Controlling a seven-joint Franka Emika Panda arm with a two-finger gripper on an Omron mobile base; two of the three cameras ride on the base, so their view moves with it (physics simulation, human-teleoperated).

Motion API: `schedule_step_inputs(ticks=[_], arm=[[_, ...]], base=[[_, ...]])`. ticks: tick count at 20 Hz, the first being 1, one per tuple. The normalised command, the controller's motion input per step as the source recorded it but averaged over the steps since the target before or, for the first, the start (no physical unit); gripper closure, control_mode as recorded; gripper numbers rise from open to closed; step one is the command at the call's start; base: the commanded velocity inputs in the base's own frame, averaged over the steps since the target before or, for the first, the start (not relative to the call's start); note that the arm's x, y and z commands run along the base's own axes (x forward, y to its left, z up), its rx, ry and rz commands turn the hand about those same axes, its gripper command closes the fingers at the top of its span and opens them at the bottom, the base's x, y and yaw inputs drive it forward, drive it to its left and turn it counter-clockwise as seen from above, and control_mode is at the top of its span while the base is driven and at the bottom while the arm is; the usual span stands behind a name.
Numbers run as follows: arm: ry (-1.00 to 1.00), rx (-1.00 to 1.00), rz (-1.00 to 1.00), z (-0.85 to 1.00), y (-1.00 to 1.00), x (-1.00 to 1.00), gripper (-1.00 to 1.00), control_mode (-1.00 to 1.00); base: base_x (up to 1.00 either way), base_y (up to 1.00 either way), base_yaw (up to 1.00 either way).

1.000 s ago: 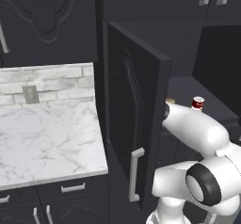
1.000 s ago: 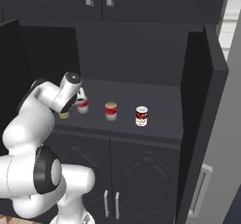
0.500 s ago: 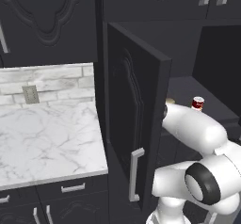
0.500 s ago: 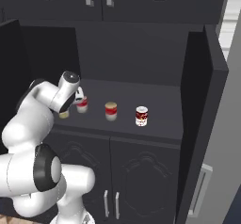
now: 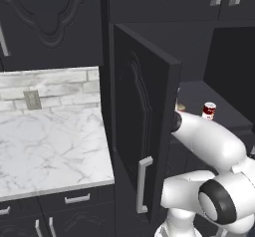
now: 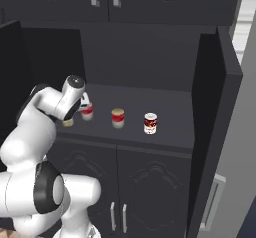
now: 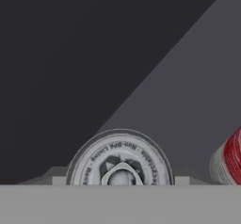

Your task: Stack two cans on top of the other two cans in the cabinet.

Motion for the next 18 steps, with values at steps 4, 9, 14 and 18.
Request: schedule_step_inputs(ticks=[4,9,14,18], arm=[[-0.02,-0.01,0.0,0.16,-0.15,-0.27,1.0,-1.0],[-0.06,0.0,0.0,0.35,-0.1,-0.16,1.0,-1.0],[-0.02,0.0,0.0,0.42,-0.19,-0.2,1.0,-1.0],[-0.04,0.0,0.0,0.4,-0.26,-0.21,1.0,-1.0]], base=[[0.0,0.0,0.0],[0.0,0.0,0.0],[0.0,0.0,0.0],[0.0,0.0,0.0]])
